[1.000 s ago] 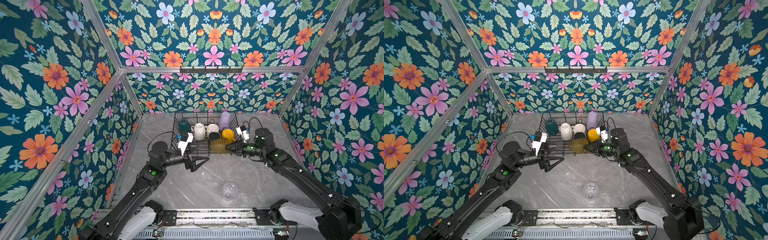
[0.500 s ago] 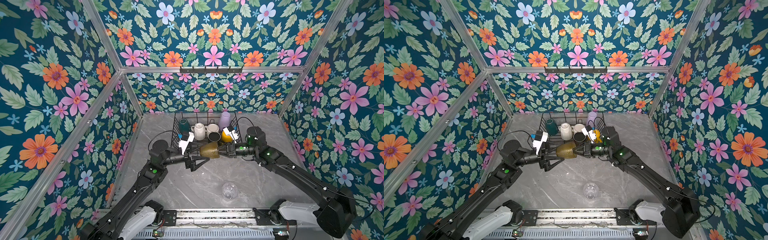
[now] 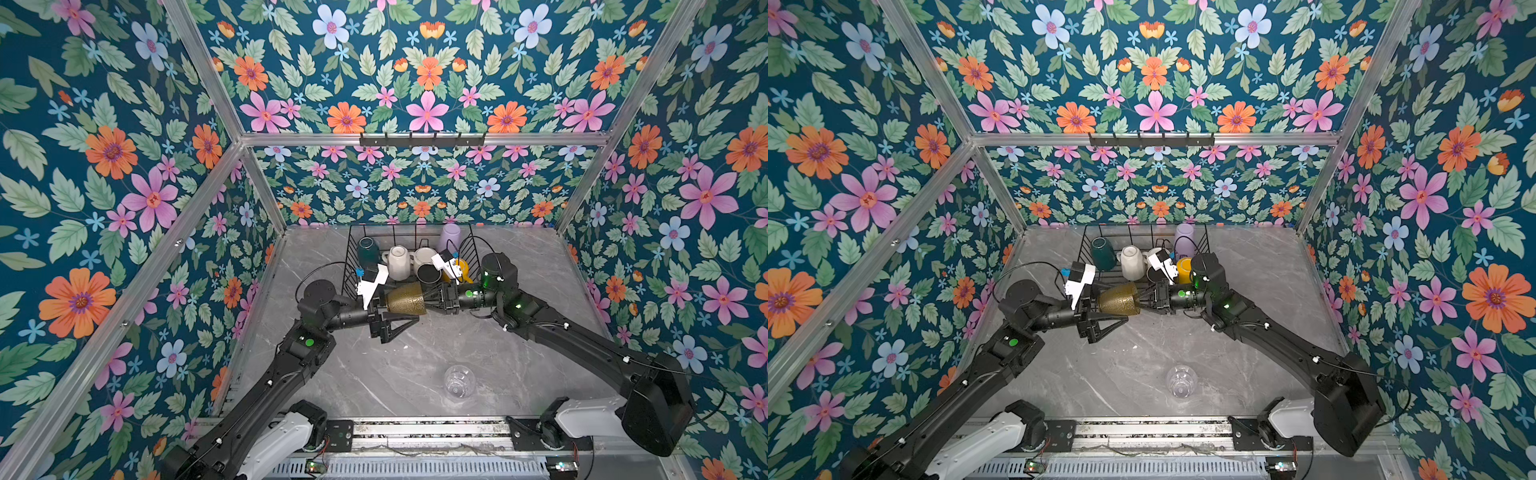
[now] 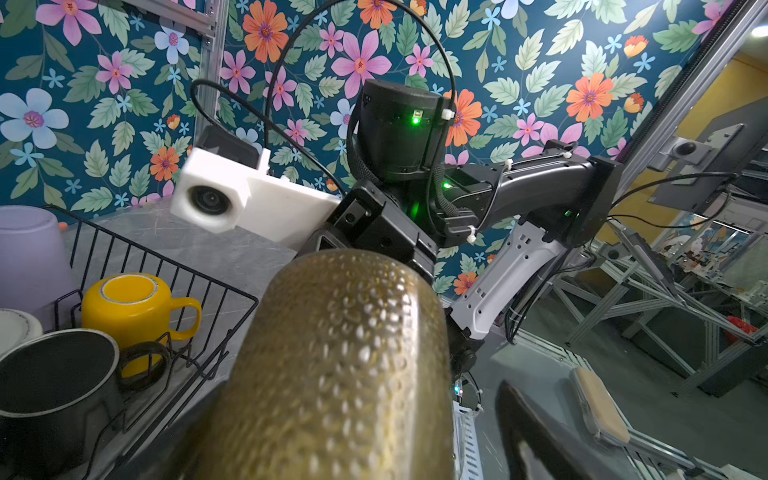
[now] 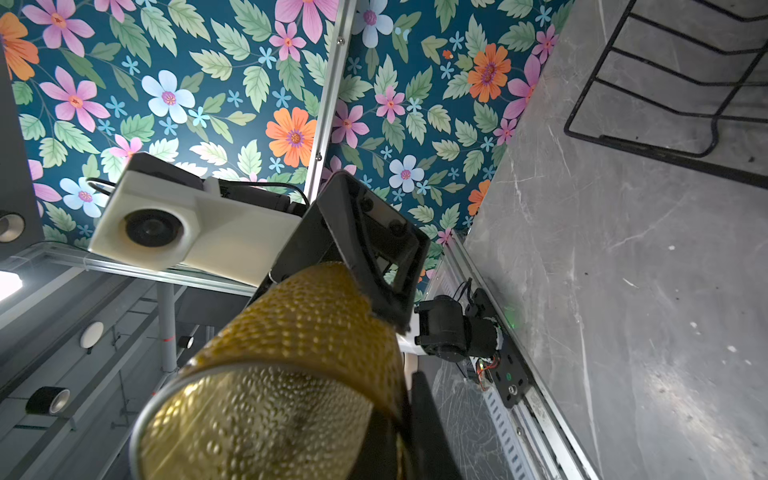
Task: Load the cups into the dish rack
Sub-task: 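Hold the gold glass out while the left gripper grasps its body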
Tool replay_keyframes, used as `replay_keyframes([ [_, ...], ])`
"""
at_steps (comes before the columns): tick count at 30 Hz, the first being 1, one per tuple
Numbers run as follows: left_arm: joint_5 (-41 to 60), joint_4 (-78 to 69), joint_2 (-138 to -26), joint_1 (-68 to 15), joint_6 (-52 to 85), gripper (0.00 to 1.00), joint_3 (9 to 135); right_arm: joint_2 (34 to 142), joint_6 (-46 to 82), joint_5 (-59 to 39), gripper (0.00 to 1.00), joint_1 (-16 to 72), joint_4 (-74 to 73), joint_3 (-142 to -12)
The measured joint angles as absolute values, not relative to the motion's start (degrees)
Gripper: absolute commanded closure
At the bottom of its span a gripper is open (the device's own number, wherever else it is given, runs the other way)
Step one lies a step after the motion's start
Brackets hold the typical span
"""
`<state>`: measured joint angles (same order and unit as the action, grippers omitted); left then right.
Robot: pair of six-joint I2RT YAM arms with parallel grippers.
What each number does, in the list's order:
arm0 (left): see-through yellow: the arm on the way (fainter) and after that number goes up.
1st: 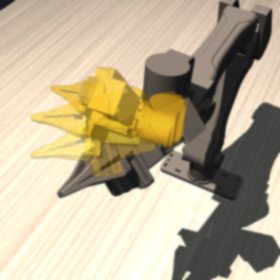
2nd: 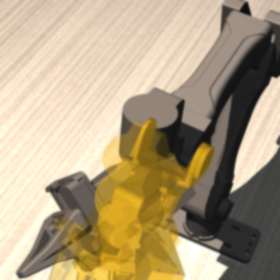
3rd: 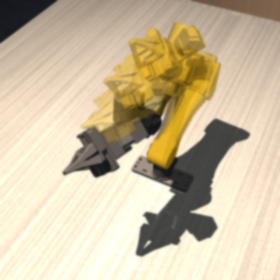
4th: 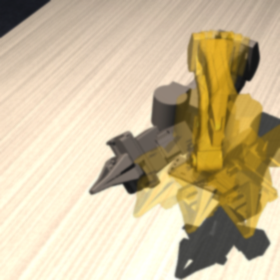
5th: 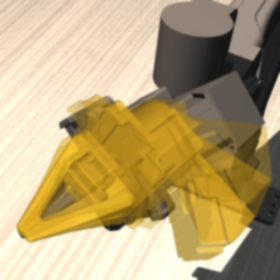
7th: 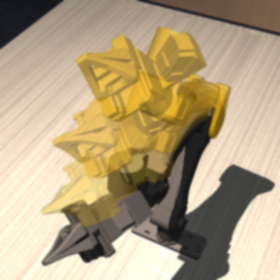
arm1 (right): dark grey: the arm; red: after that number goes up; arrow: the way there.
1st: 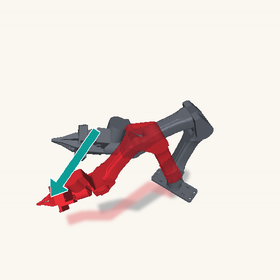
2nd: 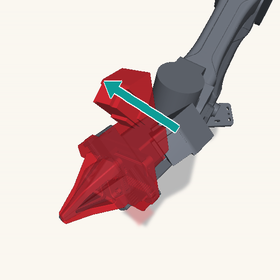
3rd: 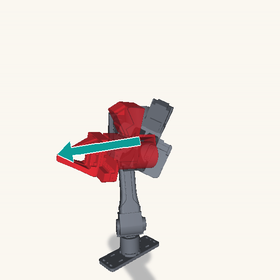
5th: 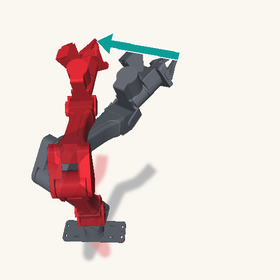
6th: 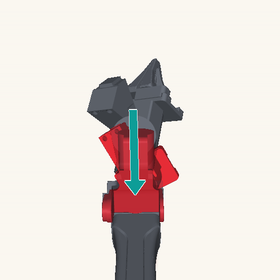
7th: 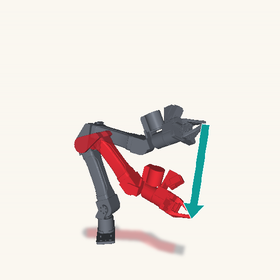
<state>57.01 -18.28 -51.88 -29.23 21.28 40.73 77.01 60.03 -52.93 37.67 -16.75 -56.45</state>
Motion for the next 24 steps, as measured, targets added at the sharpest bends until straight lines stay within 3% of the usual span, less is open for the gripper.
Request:
replay_keyframes([
  [10, 57.3, -19.3, -52.6, -29.2, 22.4, 0.12, 41.1, 79.1, 63.7, -54.0, 1.00, 38.7, -22.1, -56.3],
  [20, 57.1, -20.2, -52.7, -29.0, 23.4, 0.33, 41.1, 80.1, 65.2, -55.7, 1.00, 38.8, -25.1, -56.3],
  [24, 56.8, -20.1, -52.7, -29.0, 24.2, 0.47, 41.1, 80.6, 65.1, -56.4, 1.00, 38.8, -26.0, -56.2],
])
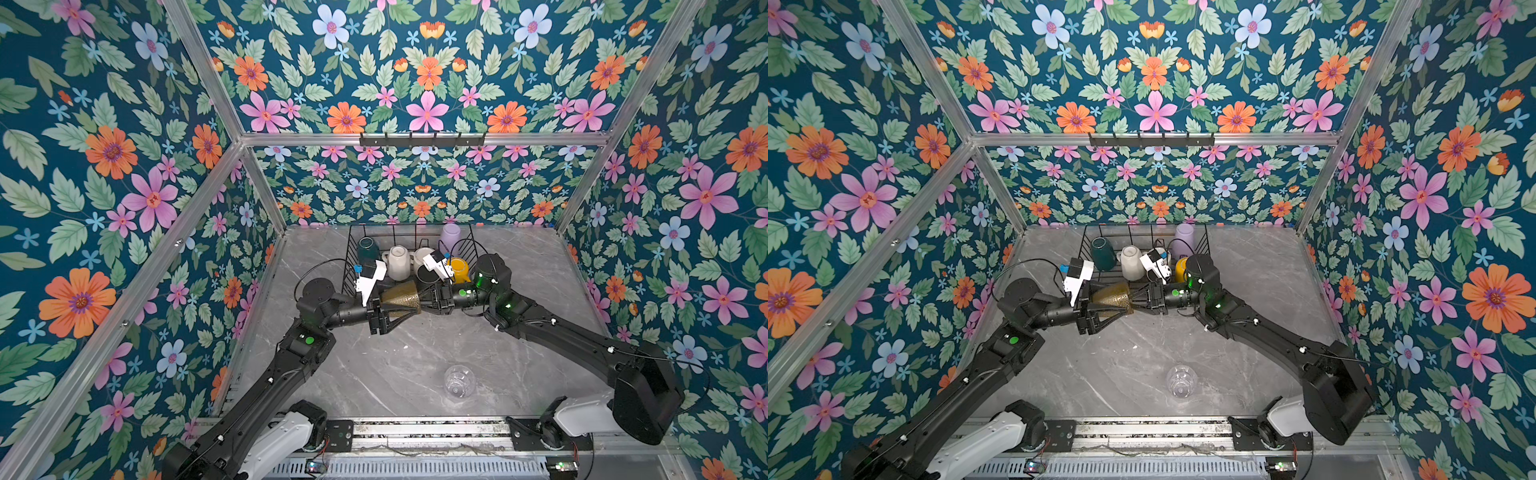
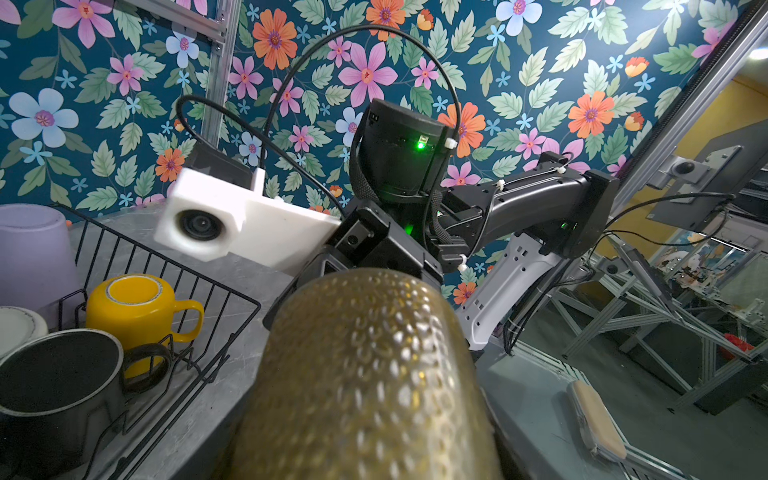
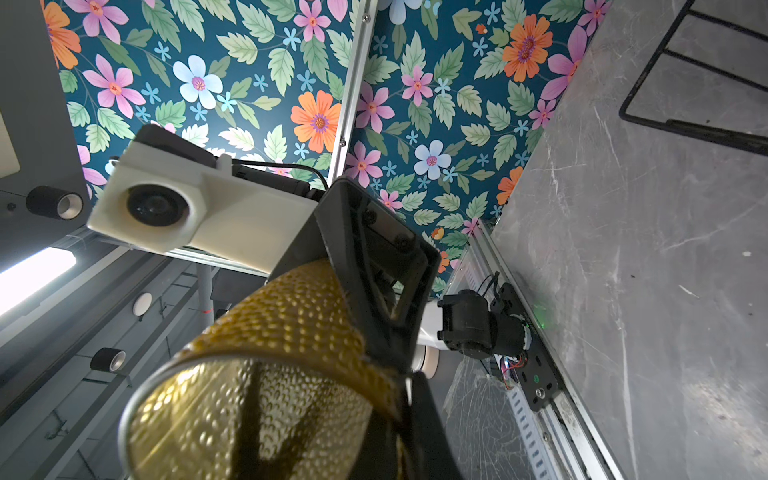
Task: Load the cups into the dish rack
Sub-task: 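Hold the gold glass out while the left gripper grasps its body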
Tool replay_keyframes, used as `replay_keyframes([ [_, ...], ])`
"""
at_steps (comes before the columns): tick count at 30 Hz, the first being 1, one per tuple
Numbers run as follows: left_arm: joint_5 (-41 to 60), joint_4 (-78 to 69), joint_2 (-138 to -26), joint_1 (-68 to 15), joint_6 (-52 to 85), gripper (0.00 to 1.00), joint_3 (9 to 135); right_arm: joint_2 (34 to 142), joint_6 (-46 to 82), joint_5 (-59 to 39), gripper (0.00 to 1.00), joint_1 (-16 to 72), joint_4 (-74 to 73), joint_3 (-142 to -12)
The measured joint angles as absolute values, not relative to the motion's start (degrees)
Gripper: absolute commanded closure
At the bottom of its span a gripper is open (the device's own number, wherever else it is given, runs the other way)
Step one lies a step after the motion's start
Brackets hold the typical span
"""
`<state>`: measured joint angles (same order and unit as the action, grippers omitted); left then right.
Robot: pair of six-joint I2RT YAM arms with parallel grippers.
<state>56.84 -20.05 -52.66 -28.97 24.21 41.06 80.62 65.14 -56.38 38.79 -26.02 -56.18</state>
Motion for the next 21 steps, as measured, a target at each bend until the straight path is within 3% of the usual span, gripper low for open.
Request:
replay_keyframes([
  [6, 56.7, -19.7, -52.4, -28.9, 24.0, 0.75, 41.1, 80.7, 64.9, -56.5, 0.98, 38.8, -26.3, -56.2],
  [9, 56.8, -18.9, -52.2, -28.9, 23.6, 0.85, 41.3, 80.4, 64.9, -56.2, 0.87, 38.8, -25.0, -56.4],
  [12, 56.7, -17.7, -51.8, -28.9, 22.4, 0.93, 42.0, 79.9, 64.7, -55.2, 0.68, 38.9, -23.5, -56.6],
  [16, 56.2, -16.0, -51.0, -28.9, 21.0, 1.00, 42.9, 79.1, 63.7, -54.0, 0.55, 38.8, -20.4, -56.7],
  [21, 54.5, -12.2, -50.3, -28.8, 19.1, 1.00, 44.7, 76.8, 62.0, -52.3, 0.39, 36.9, -16.9, -55.7],
])
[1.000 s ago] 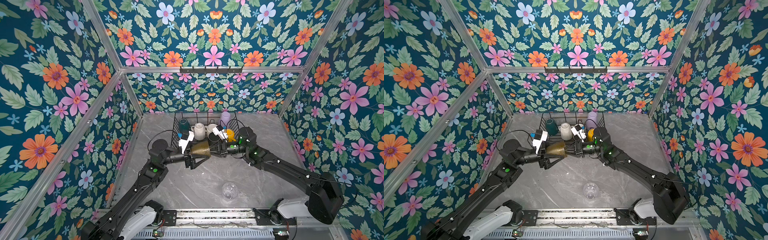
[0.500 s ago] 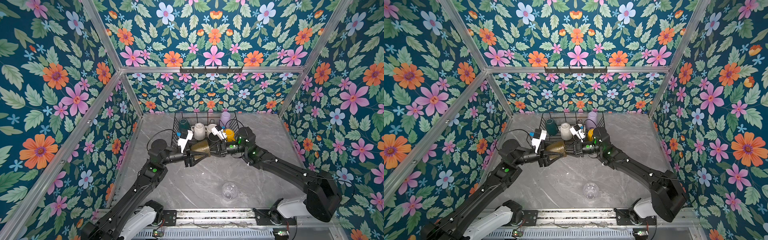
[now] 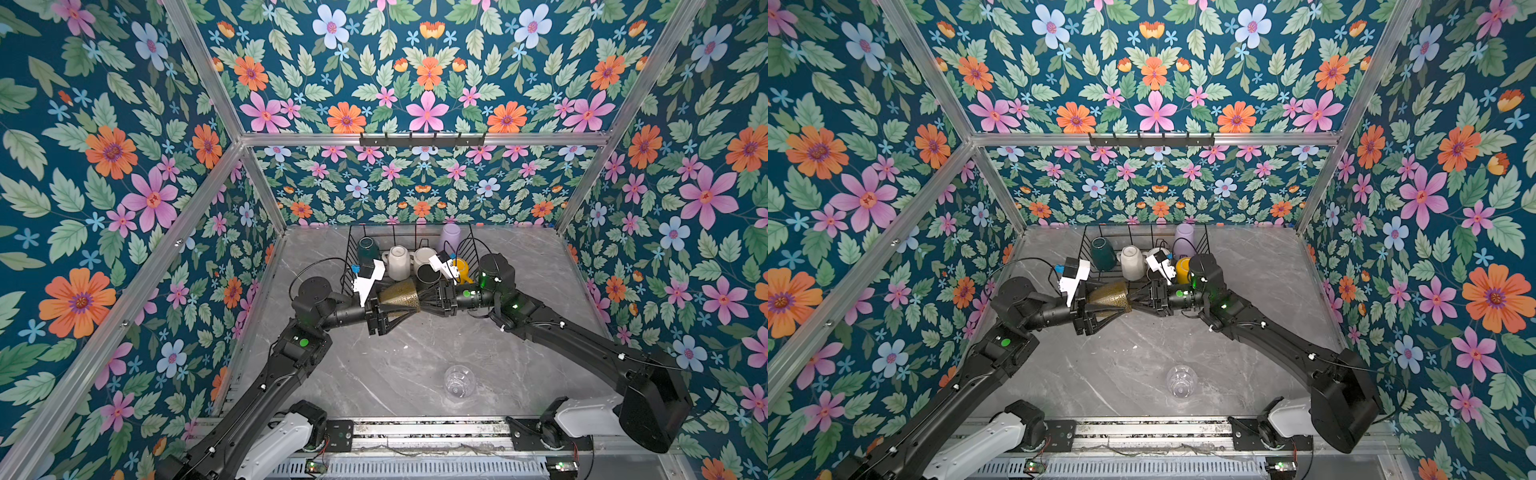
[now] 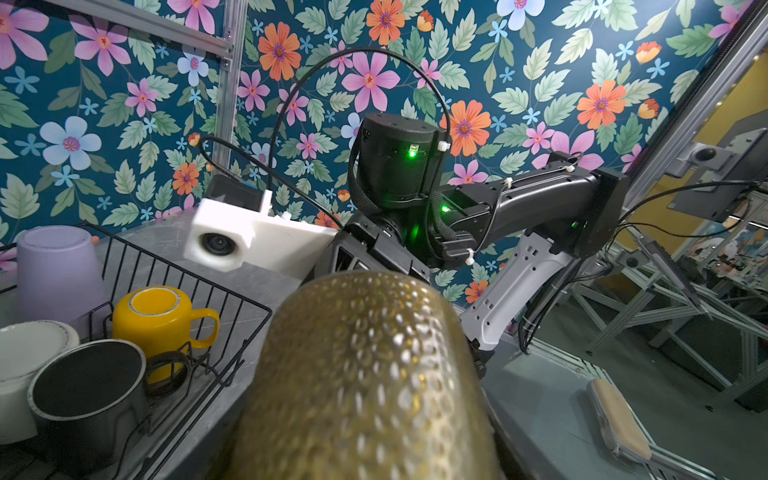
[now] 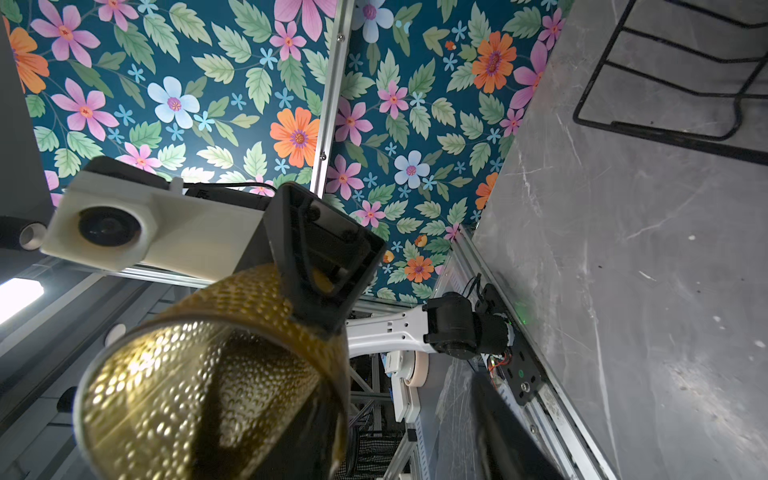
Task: Load the cups into the dish rack
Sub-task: 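Hold the gold glass out while the left gripper grasps its body, then carry the gold glass over the rack with the left gripper while the right withdraws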
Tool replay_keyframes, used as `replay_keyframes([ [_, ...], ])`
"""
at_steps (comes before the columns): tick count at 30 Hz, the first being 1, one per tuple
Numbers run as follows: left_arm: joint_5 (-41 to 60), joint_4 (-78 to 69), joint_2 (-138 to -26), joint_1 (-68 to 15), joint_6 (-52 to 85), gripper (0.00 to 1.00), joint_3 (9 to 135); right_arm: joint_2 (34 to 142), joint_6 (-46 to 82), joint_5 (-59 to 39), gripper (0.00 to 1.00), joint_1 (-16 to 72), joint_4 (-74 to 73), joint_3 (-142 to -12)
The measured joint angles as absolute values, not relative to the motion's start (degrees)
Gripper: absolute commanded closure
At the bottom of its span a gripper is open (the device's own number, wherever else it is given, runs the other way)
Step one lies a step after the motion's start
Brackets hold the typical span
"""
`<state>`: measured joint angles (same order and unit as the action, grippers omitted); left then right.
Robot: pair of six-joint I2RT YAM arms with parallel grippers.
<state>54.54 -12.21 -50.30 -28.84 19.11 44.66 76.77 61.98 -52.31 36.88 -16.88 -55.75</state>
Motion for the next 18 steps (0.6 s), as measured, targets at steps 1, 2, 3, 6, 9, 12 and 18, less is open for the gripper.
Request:
replay_keyframes([
  [1, 54.1, -11.5, -50.2, -28.8, 18.7, 1.00, 45.0, 76.1, 61.5, -51.7, 0.36, 36.4, -15.9, -55.5],
  [2, 53.8, -10.5, -50.2, -28.8, 18.0, 1.00, 45.5, 75.2, 60.9, -50.6, 0.34, 36.0, -14.6, -55.3],
  [3, 53.6, -9.6, -50.1, -28.7, 17.7, 1.00, 45.8, 74.3, 60.0, -49.3, 0.31, 35.5, -12.9, -55.1],
  [6, 52.0, -6.7, -50.0, -28.7, 16.2, 1.00, 47.0, 71.0, 56.8, -45.3, 0.25, 34.6, -7.0, -55.1],
  [9, 49.1, -2.6, -50.7, -28.6, 14.5, 1.00, 49.1, 67.2, 52.9, -40.2, 0.18, 34.2, -0.1, -55.5],
  [12, 45.1, 2.7, -52.6, -28.5, 12.5, 1.00, 52.2, 63.9, 49.4, -33.3, 0.14, 33.7, 6.1, -55.5],
  [18, 36.6, 14.7, -58.8, -28.1, 9.4, 1.00, 59.6, 58.6, 45.1, -22.4, 0.07, 33.6, 13.9, -54.6],
])
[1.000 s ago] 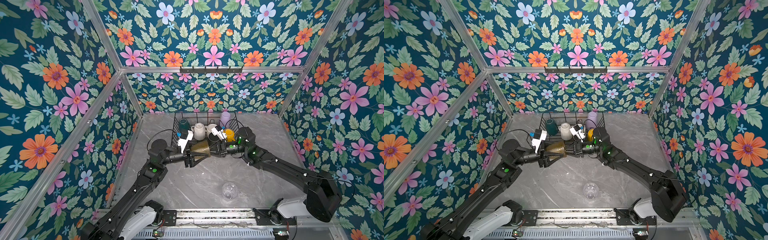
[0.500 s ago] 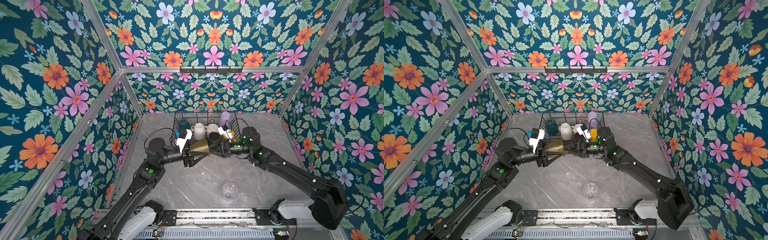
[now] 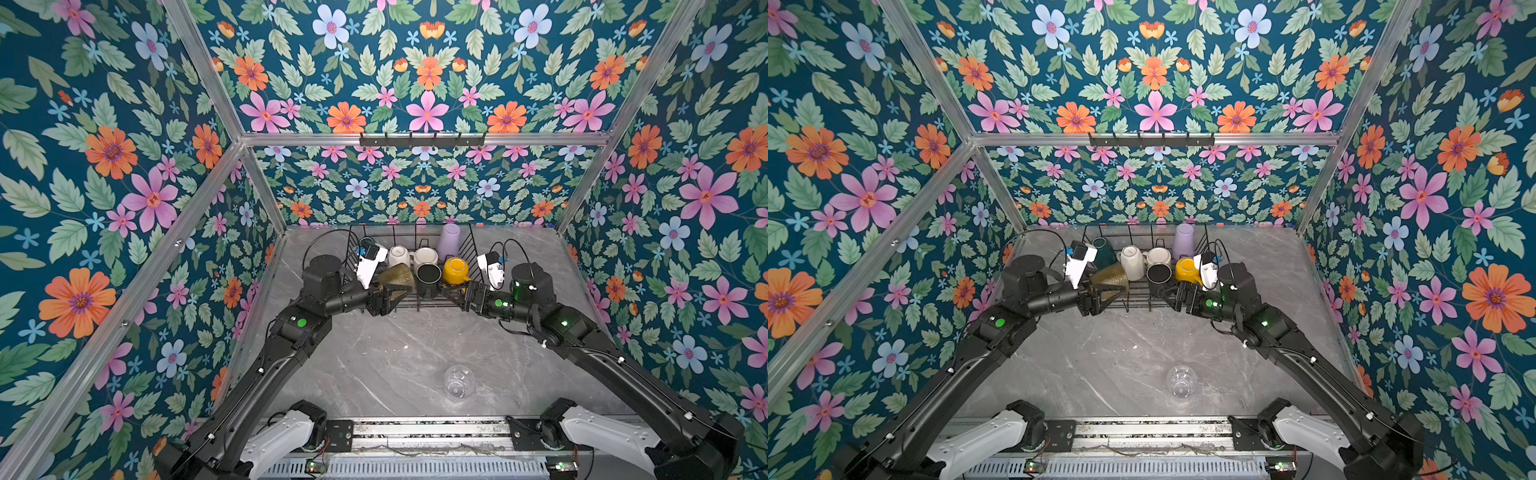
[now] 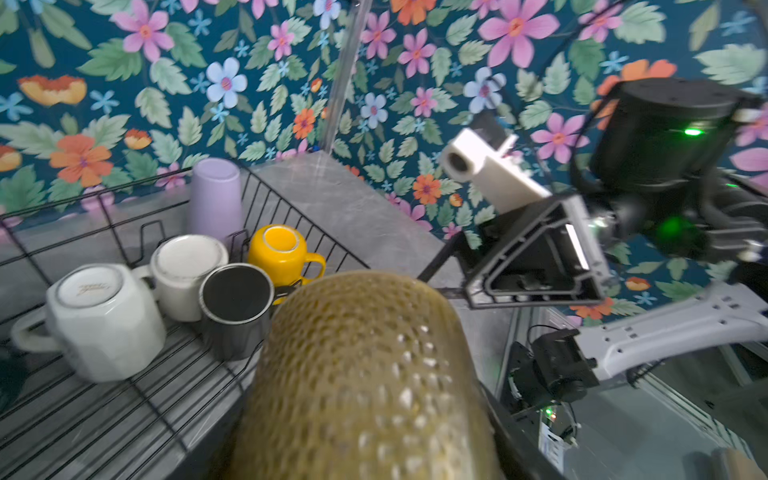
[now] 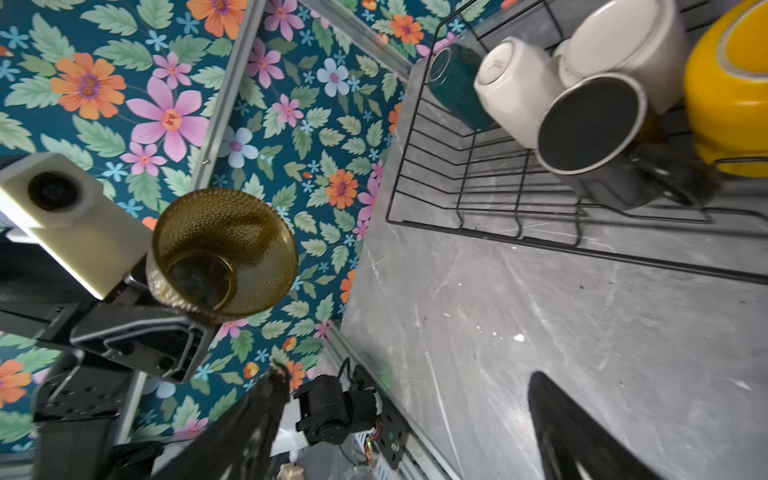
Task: Load the cups into the dish rack
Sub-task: 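Carry the gold glass over the rack with the left gripper while the right withdraws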
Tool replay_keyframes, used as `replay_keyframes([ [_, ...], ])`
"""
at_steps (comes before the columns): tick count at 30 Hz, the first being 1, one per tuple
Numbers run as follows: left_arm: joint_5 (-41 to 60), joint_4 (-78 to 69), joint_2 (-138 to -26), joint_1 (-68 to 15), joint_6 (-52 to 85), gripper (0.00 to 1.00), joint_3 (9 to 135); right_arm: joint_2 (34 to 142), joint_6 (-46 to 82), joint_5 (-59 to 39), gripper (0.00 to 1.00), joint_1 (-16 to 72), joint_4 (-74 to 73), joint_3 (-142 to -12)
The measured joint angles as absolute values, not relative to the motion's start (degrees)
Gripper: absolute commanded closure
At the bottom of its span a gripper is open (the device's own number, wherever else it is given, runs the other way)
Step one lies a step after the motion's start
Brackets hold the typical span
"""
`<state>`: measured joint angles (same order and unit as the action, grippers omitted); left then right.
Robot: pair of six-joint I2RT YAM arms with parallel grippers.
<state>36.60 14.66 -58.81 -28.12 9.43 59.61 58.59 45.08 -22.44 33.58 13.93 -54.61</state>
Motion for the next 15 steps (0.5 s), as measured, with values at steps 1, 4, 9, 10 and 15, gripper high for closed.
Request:
replay_keyframes([
  [1, 34.9, 16.6, -60.1, -28.0, 8.8, 1.00, 61.1, 57.9, 44.6, -20.7, 0.06, 33.6, 14.7, -54.3],
  [4, 30.0, 22.6, -64.4, -27.4, 8.4, 1.00, 65.7, 56.6, 43.7, -17.2, 0.04, 33.5, 16.6, -53.7],
  [9, 23.0, 31.3, -72.9, -26.1, 7.6, 1.00, 73.4, 56.1, 42.4, -14.5, 0.04, 33.2, 17.6, -53.4],
  [10, 21.7, 32.8, -74.6, -25.9, 7.5, 1.00, 74.7, 56.1, 42.2, -14.4, 0.04, 33.2, 17.9, -53.4],
  [15, 15.4, 40.2, -84.8, -25.6, 7.5, 1.00, 82.5, 55.7, 41.8, -13.3, 0.03, 33.0, 19.0, -52.9],
])
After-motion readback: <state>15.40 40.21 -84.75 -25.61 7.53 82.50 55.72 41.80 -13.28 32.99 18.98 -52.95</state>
